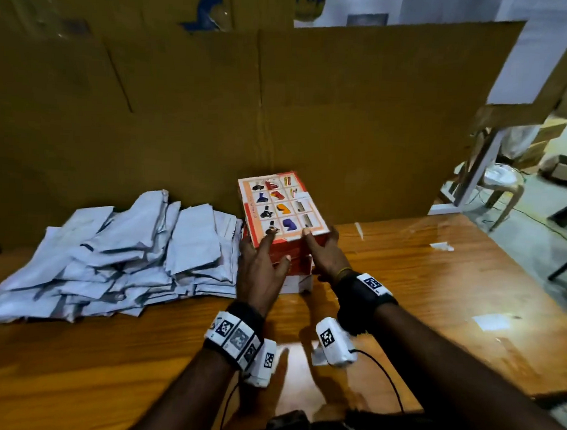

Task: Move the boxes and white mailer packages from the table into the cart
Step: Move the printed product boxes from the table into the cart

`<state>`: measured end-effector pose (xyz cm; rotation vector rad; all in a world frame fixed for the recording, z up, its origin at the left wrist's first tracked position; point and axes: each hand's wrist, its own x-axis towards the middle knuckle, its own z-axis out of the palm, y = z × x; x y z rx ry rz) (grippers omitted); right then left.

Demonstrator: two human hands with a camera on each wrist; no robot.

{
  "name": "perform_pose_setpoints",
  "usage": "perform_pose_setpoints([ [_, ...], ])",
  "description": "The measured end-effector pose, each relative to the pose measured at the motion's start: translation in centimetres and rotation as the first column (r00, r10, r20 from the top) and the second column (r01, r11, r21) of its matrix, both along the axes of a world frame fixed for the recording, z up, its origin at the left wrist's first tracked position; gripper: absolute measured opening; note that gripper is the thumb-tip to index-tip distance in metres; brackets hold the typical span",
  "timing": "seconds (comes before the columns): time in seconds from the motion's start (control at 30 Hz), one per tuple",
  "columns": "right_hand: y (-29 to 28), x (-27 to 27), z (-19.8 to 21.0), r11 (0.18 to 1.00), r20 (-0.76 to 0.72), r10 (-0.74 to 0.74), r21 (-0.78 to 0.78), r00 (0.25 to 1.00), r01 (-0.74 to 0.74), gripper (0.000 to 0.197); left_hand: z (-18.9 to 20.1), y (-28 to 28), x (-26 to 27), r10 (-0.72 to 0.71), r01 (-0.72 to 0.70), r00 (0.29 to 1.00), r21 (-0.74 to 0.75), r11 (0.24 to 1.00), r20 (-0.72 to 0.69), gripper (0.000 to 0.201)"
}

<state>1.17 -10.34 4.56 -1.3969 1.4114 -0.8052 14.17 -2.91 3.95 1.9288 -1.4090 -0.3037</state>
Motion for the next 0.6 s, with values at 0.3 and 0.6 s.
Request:
perform_pose_setpoints([
  [0.3,-0.7,-0.3,0.5,0.973,0.312,-0.217,0.141,0.925,0.181,0.081,0.0,1.8,-2.8,-0.097,0.096,0.995,0.01,0.995,0.022,0.054],
  [0.6,-0.6,-8.6,2.1,0.989,0.326,-0.151,0.056,0.933,0.14,0.061,1.4,-1.2,-0.3,-0.075,0.068,0.997,-0.195,0.978,-0.027,0.051],
])
